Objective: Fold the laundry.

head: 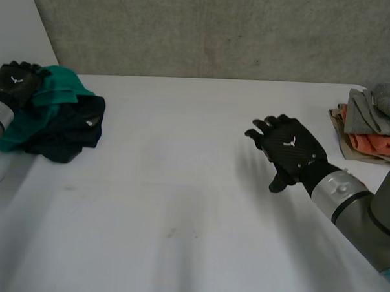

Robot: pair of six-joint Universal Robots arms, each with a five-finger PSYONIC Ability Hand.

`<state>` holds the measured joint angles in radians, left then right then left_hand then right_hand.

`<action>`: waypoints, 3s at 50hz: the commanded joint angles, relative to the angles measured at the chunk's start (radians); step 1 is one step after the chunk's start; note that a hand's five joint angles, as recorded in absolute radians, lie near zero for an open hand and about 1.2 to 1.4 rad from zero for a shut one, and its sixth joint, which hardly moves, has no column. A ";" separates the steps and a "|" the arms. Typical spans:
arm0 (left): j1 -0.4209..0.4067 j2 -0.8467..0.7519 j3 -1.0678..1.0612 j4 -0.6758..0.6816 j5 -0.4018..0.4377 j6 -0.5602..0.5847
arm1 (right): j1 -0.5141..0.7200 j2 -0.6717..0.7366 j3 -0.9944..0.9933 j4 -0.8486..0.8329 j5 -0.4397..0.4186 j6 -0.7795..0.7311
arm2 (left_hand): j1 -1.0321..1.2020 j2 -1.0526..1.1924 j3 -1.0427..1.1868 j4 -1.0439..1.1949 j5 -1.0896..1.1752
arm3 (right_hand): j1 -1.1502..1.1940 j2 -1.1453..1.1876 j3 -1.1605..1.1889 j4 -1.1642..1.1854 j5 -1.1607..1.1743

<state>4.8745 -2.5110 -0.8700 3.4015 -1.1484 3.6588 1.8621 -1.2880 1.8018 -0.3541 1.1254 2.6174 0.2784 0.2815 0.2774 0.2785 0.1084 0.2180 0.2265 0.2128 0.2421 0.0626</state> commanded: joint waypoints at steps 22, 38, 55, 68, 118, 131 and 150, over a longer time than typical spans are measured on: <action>-0.335 0.536 -0.346 0.216 -0.113 -0.488 | -0.110 -0.019 0.042 -0.016 0.089 0.024 | 1.118 1.115 1.119 1.118 1.113 | -0.044 -0.052 -0.038 -0.068 -0.063; -0.840 0.337 -0.466 0.151 -0.110 -0.546 | -0.158 -0.025 0.007 -0.005 0.198 0.099 | 1.118 1.115 1.119 1.118 1.113 | -0.044 -0.052 -0.038 -0.068 -0.063; -0.693 0.537 -0.579 0.096 -0.125 -0.478 | -0.146 -0.028 -0.004 0.072 0.201 0.096 | -0.059 -0.062 -0.058 -0.059 -0.064 | -0.044 -0.052 -0.038 -0.068 -0.063; -0.279 0.560 -0.692 -0.011 -0.106 -0.050 | -0.006 -0.024 -0.029 0.297 0.198 0.096 | -0.053 -0.056 -0.052 -0.053 -0.058 | -0.044 -0.052 -0.038 -0.068 -0.063; -0.709 0.549 -0.466 0.033 -0.123 -0.457 | 0.019 -0.022 -0.024 0.202 0.364 0.099 | 1.118 1.115 1.119 1.118 1.113 | -0.044 -0.052 -0.038 -0.068 -0.063; -0.738 0.377 -0.460 0.018 -0.205 -0.166 | -0.030 -0.024 -0.030 0.198 0.352 0.096 | 0.147 0.144 0.148 0.147 0.142 | -0.044 -0.052 -0.038 -0.068 -0.063; -0.414 0.236 -0.474 -0.085 -0.143 0.156 | -0.015 -0.010 -0.024 0.196 0.352 0.093 | 0.246 0.243 0.247 0.246 0.242 | -0.044 -0.052 -0.038 -0.068 -0.063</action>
<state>4.4406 -2.2047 -1.3844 3.3028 -1.3382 3.8262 1.8461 -1.2994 1.7743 -0.1572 1.4771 2.7104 0.4163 0.4039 0.4112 0.3985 0.2323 0.2180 0.2266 0.2128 0.2421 0.0626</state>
